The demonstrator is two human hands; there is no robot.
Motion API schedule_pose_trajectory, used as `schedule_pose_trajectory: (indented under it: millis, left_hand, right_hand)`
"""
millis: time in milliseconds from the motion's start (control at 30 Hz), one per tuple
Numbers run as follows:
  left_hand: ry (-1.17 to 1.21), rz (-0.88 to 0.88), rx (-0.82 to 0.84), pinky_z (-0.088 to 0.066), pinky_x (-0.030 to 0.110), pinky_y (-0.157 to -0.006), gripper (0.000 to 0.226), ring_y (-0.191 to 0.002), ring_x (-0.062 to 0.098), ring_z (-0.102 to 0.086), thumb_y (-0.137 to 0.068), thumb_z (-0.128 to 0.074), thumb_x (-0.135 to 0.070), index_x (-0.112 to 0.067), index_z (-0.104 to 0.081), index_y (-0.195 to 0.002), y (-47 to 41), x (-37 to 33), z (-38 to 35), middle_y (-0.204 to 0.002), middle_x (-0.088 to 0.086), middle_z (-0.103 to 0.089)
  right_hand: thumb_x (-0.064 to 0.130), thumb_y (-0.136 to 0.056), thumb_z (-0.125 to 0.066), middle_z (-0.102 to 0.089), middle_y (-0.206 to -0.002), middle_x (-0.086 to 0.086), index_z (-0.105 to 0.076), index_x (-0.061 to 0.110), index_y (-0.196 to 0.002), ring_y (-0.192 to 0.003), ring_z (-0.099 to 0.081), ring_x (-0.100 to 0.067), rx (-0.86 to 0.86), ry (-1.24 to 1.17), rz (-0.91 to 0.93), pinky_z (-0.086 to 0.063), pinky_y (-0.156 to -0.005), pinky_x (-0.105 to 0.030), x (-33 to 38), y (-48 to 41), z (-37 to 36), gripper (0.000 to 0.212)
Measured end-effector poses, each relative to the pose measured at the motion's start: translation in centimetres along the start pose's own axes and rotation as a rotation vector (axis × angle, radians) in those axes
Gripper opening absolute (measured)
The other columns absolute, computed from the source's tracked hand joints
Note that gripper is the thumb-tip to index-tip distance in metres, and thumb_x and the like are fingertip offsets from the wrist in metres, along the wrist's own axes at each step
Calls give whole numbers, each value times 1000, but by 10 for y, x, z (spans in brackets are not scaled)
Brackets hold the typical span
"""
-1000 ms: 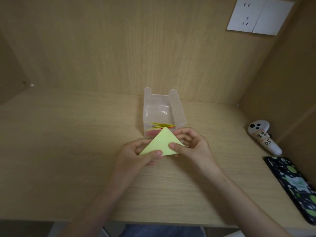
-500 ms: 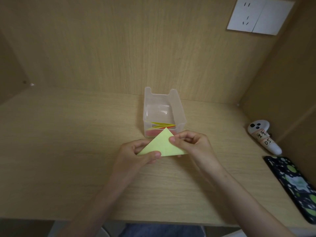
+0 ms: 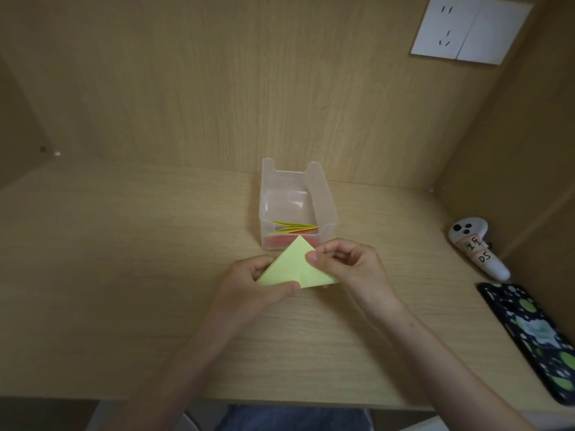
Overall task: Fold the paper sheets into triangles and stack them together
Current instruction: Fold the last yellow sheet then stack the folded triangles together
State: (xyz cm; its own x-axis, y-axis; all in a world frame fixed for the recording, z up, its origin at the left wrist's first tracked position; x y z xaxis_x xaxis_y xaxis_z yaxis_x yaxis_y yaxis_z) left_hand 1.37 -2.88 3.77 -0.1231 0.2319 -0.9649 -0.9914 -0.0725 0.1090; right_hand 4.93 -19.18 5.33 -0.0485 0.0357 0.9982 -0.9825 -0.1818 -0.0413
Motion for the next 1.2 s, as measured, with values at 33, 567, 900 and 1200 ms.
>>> schedule_pose_trajectory:
  millis: [33, 567, 900, 1200]
  left_hand:
    - [-13, 1, 6, -45, 9, -56, 26, -64, -5, -64, -65, -82, -18, -30, -71, -84, 0, 0, 0, -73, -18, -72]
    - [-123, -55, 21, -39, 3, -55, 28, -66, -13, -59, -66, -81, -18, -27, -68, -89, 3, -2, -4, -82, -13, -70]
    - [-167, -41, 49, -36, 2, -50, 24, -60, -16, -56, -66, -80, -19, -31, -63, -77, 5, -2, -5, -74, -15, -67]
    - [-213, -64, 40, -37, 8, -52, 24, -60, -8, -56, -63, -81, -22, -30, -63, -76, 4, -2, -4, -77, -12, -70]
  right_hand:
    - [5, -78, -71, -65, -70, -9, -67, 4, -78, -59, -57, -11, 14, 6, -11, -47, -52, -20, 0, 0, 0, 4]
    - [2, -75, -73, -64, -65, -5, -72, 11, -72, -52, -55, -10, 442, 280, -277, -48, -53, -18, -1, 3, -4, 10]
    - [1, -76, -71, -69, -65, -4, -73, 3, -78, -57, -60, -15, 478, 321, -270, -51, -56, -20, -4, 8, -8, 3]
    - [0, -78, -67, -70, -65, -2, -72, 0, -79, -55, -59, -11, 446, 364, -242, -49, -59, -21, -8, 11, -9, 5]
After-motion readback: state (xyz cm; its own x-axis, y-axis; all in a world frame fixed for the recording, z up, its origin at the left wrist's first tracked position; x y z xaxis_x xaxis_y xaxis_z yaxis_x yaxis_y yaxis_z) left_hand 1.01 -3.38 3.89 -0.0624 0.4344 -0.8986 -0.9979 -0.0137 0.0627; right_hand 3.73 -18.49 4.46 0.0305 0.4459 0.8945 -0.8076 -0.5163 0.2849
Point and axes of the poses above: each hand's wrist, its own y-axis away from the middle knuckle, its own z-axis out of the back of the hand, x = y × z, the point moved 5 cm from there along -y, towards the middle knuckle
